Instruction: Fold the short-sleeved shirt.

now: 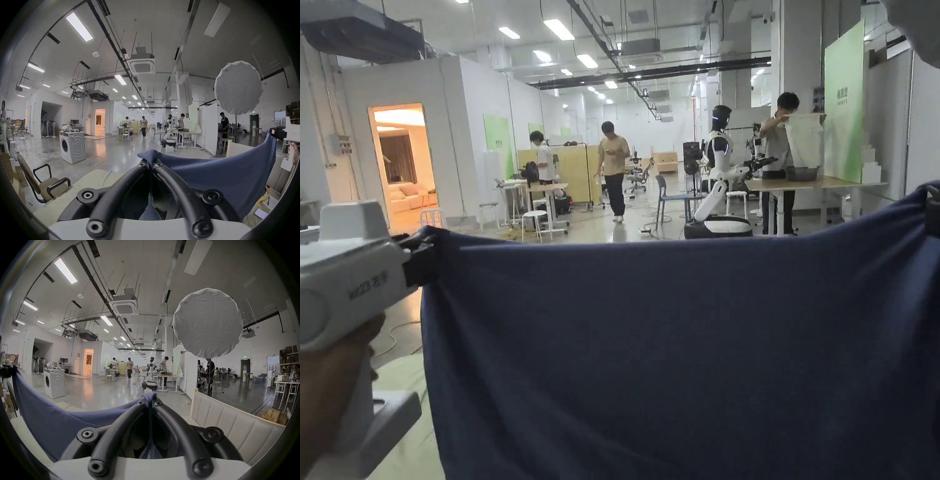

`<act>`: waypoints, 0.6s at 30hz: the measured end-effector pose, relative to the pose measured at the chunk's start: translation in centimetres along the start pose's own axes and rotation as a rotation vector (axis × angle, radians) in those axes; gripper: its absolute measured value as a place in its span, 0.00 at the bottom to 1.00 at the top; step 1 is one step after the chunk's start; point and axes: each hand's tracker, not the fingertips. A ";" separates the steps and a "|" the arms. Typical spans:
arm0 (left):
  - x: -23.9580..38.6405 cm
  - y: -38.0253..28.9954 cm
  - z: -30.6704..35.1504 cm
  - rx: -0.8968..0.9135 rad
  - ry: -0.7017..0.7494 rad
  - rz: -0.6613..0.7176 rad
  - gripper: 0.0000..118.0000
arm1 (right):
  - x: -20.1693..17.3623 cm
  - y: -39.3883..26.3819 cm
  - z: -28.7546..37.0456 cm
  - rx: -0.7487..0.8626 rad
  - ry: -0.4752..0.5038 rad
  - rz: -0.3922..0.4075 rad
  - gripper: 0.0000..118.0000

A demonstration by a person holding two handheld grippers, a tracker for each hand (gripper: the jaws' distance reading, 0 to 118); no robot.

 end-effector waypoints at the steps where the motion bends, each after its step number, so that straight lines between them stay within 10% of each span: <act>1: 0.0 0.1 -0.9 0.014 -0.003 0.007 0.02 | 1.1 -0.6 1.5 -0.009 0.013 -0.042 0.02; 18: 0.6 -0.3 -15.1 -0.084 0.050 0.009 0.02 | -2.7 0.4 -15.9 -0.121 -0.140 -0.035 0.02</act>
